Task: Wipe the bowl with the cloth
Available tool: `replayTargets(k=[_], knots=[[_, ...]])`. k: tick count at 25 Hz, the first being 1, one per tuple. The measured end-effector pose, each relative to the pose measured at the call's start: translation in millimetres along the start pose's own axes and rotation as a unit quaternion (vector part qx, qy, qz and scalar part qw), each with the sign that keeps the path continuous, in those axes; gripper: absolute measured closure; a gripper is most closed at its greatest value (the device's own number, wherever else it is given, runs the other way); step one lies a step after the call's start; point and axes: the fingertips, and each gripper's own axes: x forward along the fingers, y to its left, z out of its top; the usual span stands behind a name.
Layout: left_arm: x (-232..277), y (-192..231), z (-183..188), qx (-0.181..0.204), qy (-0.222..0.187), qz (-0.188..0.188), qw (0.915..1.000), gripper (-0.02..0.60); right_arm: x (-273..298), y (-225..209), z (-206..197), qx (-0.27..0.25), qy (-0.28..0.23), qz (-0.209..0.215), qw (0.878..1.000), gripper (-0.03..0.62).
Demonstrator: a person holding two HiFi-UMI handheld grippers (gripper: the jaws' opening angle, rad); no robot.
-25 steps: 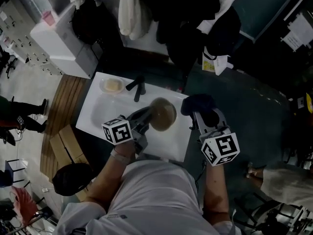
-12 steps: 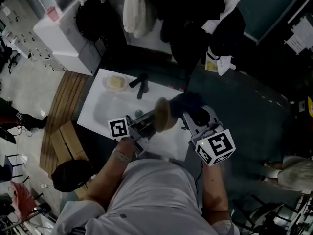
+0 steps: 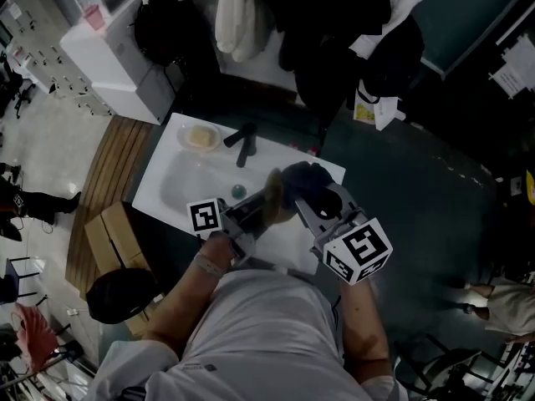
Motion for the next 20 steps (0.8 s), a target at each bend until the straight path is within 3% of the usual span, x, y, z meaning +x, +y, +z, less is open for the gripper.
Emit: replayTargets(k=[11, 20], knots=[[-5, 15, 13, -0.065, -0.057, 0.011, 0.9962, 0.56, 4, 24, -17, -0.024, 0.044, 0.02, 0.999, 0.514], [-12, 18, 30, -0.083, -0.098, 0.004, 0.9918, 0.56, 13, 49, -40, -0.016, 0.08, 0.048, 0.996, 0.515]])
